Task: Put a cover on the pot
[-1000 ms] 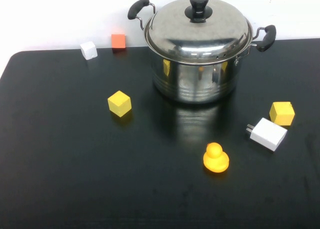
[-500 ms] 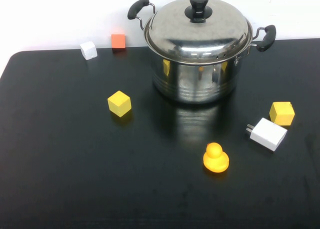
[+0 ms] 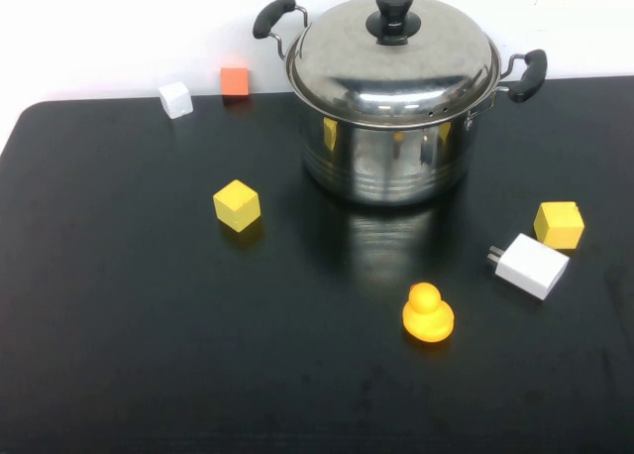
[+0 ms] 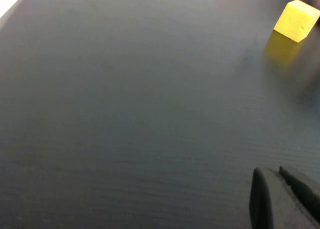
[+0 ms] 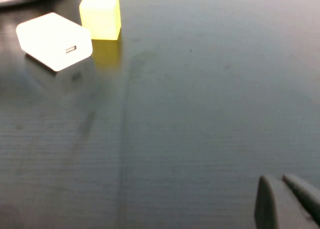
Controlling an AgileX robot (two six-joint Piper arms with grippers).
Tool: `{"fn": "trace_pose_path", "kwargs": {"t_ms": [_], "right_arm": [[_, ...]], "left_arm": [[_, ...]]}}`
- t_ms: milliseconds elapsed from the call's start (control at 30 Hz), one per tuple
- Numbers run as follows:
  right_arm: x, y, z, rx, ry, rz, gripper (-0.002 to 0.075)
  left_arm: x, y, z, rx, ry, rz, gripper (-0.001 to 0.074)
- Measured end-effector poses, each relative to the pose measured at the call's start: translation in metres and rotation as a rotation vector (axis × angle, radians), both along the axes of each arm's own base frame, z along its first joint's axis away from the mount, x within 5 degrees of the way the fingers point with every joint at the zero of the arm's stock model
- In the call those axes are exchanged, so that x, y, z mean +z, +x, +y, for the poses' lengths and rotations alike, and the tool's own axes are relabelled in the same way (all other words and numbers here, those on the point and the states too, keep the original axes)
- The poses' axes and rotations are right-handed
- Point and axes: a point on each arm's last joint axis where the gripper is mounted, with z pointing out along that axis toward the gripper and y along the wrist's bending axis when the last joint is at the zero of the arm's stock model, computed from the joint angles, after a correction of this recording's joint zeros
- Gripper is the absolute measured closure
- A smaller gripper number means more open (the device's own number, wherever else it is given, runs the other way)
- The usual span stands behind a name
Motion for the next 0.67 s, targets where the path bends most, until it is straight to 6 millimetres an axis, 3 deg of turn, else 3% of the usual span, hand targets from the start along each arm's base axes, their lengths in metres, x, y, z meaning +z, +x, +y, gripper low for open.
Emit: {"fn": "trace_pose_path", "kwargs": {"t_ms": [667], "right_arm": [[0.0,0.0,0.0,0.0,0.0,0.0,0.0728]], "left_arm": [[0.0001,0.0,0.0,-0.004,0.013,-0.003,0.0736]]}}
